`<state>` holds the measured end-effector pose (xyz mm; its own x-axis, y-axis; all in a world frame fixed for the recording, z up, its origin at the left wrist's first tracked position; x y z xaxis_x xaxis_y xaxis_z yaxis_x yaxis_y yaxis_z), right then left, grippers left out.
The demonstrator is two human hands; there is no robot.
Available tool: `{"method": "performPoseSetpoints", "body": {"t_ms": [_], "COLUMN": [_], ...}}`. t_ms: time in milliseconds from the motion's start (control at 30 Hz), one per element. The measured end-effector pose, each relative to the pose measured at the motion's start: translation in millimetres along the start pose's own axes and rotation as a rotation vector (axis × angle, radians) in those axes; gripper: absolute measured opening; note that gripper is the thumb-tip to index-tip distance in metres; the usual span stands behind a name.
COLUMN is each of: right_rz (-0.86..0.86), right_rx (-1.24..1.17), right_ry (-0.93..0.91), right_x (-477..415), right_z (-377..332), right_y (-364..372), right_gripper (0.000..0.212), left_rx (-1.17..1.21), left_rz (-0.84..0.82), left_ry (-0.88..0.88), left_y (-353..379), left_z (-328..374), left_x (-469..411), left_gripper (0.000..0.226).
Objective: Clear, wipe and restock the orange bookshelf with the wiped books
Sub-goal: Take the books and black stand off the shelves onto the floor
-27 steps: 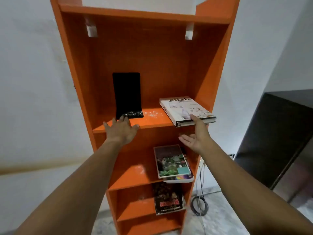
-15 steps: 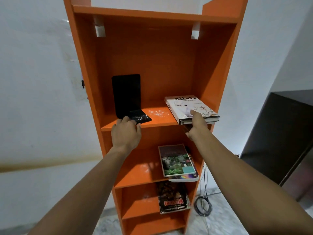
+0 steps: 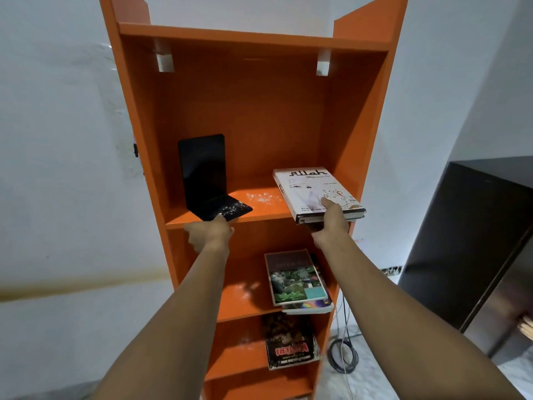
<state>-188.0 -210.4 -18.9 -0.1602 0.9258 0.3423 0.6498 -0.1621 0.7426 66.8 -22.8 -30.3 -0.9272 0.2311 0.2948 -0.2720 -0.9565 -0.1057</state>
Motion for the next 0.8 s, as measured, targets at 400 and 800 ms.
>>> {"method": "performPoseSetpoints", "body": {"t_ms": [400,800], "right_rz": [-0.034,0.436], "right_rx": [0.053,0.263], "right_ry": [-0.011,0.282], "right_x": [74,100], "right_z": [14,95], "right_y": [-143,-357], "right_gripper": [0.051,0.044], "left_rx": [0.132,-0.24], "left_rz": [-0.195,-0.087], "left_ry": [0.242,-0.269], "left_y": [-41,-86], "left_z": [-74,-353], "left_x": [107,116], "left_gripper": [0.007,0.012]}}
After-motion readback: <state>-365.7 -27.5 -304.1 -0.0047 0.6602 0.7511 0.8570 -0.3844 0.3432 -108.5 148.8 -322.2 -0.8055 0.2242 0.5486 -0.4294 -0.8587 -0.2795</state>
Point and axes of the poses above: each hand's wrist, its own x-axis away from the middle knuckle, its own y-axis out of the palm, z = x × y, the point moved 10 cm from there along -x, towards the middle knuckle, and after that the axes turned 11 degrees about -x, right-handed, at the moved point
